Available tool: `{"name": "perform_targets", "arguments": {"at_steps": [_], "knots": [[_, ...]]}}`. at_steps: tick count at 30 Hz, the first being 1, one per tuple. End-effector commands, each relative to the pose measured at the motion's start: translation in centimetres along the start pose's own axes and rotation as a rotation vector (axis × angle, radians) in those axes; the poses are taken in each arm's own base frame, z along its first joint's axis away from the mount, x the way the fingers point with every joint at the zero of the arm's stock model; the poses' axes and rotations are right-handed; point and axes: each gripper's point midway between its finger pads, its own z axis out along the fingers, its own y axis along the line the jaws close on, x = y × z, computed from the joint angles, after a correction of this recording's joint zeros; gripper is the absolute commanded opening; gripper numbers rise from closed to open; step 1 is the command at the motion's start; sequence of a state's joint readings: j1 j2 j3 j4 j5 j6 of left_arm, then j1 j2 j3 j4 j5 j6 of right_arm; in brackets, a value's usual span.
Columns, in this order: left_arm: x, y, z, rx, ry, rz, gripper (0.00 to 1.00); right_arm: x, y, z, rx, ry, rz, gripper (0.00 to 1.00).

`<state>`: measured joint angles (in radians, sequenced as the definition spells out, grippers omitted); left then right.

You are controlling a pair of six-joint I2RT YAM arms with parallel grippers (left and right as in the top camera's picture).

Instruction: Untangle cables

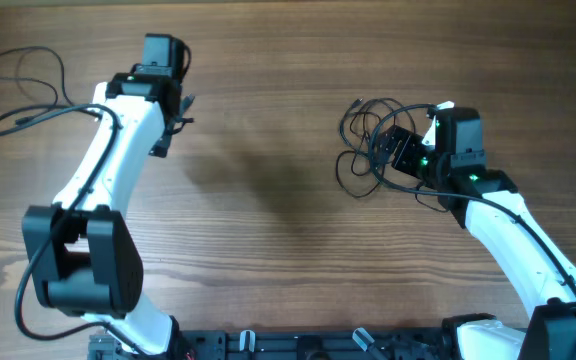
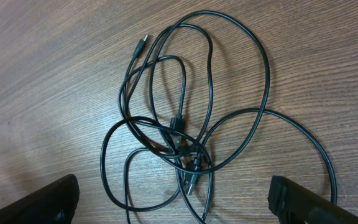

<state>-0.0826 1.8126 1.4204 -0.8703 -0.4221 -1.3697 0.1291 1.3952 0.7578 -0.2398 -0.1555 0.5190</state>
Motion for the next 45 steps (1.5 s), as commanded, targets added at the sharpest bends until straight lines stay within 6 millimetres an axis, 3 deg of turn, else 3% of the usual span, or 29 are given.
{"name": "perform_targets", "arguments": {"at_steps": [1, 4, 15, 17, 20, 24, 26, 31, 34, 36, 39, 43, 45], "knots": [[-1.9, 1.6, 3.1, -0.083, -0.017, -0.076, 0.86, 0.1, 0.0, 0.2, 0.001, 0.006, 0.005, 1.00], [-2.3, 1.9, 5.4, -0.104, 0.014, -0.116, 0.78, 0.1, 0.0, 0.2, 0.001, 0.006, 0.004, 1.00], [-0.9, 0.1, 11.3, -0.065, 0.019, -0.149, 0.77, 0.1, 0.0, 0.2, 0.001, 0.006, 0.005, 1.00], [-0.7, -0.3, 12.5, -0.052, 0.017, -0.158, 0.69, 0.1, 0.0, 0.2, 0.001, 0.006, 0.004, 1.00], [-0.5, -1.2, 13.6, -0.017, 0.009, -0.172, 0.41, 0.1, 0.0, 0.2, 0.001, 0.006, 0.005, 1.00], [-2.3, -3.2, 13.6, 0.069, -0.062, -0.213, 0.21, 0.1, 0.0, 0.2, 0.001, 0.006, 0.005, 1.00], [-3.4, -4.0, 13.7, 0.107, -0.085, -0.244, 0.04, 0.1, 0.0, 0.2, 0.001, 0.006, 0.005, 1.00], [-9.6, -8.0, 12.9, 0.326, -0.151, -0.244, 0.04, 0.1, 0.0, 0.2, 0.001, 0.006, 0.005, 1.00], [-15.4, -10.7, 9.9, 0.543, -0.165, -0.280, 0.04, 0.1, 0.0, 0.2, 0.001, 0.006, 0.005, 1.00], [-19.6, -11.4, 7.5, 0.671, -0.180, -0.322, 0.04, 0.1, 0.0, 0.2, 0.001, 0.006, 0.005, 0.99], [-25.6, -9.8, 6.0, 0.767, -0.242, -0.386, 0.04, 0.1, 0.0, 0.2, 0.001, 0.006, 0.004, 1.00], [-29.0, -5.4, 8.1, 0.669, -0.267, -0.444, 0.04, 0.1, 0.0, 0.2, 0.001, 0.006, 0.004, 1.00], [-29.5, -3.5, 9.4, 0.608, -0.263, -0.465, 0.34, 0.1, 0.0, 0.2, 0.001, 0.006, 0.004, 1.00]]}}
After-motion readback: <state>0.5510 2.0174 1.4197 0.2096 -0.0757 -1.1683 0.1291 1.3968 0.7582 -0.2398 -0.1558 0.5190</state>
